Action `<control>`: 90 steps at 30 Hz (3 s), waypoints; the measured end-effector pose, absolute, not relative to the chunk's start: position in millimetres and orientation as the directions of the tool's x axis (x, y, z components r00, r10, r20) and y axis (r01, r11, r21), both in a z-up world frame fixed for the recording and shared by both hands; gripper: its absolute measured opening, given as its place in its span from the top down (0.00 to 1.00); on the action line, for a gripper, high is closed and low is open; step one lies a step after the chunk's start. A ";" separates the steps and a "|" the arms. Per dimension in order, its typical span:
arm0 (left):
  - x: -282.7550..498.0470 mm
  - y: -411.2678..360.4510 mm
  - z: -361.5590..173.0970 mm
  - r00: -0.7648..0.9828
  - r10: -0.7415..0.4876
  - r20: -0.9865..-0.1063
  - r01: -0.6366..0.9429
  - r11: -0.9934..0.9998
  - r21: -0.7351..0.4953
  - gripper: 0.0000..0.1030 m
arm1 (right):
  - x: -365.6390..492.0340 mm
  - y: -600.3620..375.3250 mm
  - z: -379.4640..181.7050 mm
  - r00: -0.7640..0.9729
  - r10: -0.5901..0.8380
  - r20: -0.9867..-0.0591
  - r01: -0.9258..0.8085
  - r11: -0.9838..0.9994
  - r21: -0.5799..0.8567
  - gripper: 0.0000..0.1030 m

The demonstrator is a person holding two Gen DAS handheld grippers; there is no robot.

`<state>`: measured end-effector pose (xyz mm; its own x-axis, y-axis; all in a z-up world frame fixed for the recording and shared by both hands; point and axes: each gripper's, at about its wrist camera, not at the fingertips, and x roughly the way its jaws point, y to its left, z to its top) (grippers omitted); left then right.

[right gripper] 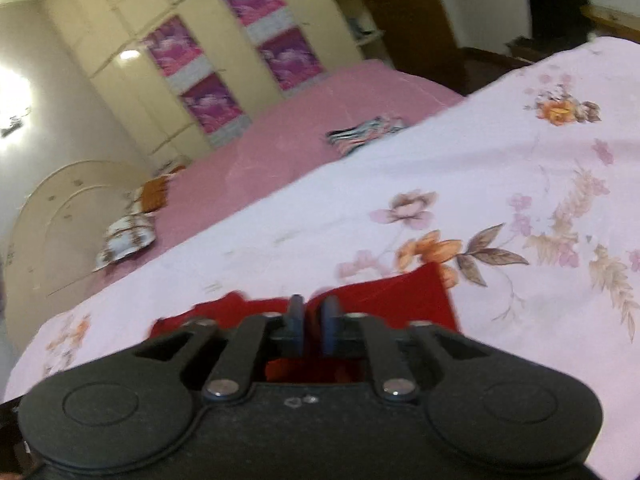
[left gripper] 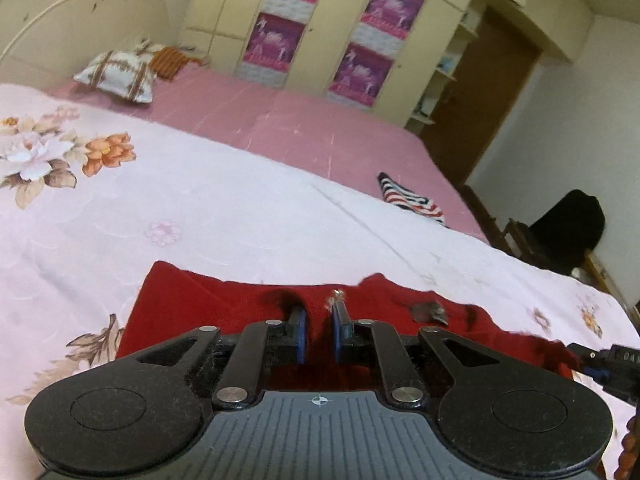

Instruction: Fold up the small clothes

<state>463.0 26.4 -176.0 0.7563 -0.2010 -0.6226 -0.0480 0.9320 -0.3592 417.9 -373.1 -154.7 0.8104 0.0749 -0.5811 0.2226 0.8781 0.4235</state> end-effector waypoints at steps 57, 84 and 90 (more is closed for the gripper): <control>334.1 25.4 -171.9 0.816 -0.033 -0.578 0.025 0.999 -0.021 0.03 | 311.7 -308.4 -154.0 0.798 -0.008 -0.603 0.067 0.995 0.075 0.49; 420.9 22.1 -177.7 0.792 -0.042 -0.609 0.057 0.998 0.004 0.05 | 397.8 -350.0 -156.2 0.768 0.034 -0.639 0.075 0.987 0.143 0.52; 451.5 17.7 -192.7 0.746 -0.066 -0.663 0.069 0.997 -0.022 0.53 | 425.9 -346.2 -170.0 0.732 0.053 -0.679 0.044 0.991 0.124 0.58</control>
<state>451.5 17.7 -192.7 0.7461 -0.0662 -0.6626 0.0694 0.9974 -0.0215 425.9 -346.2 -170.0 0.7318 0.0526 -0.6794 0.0442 0.9912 0.1244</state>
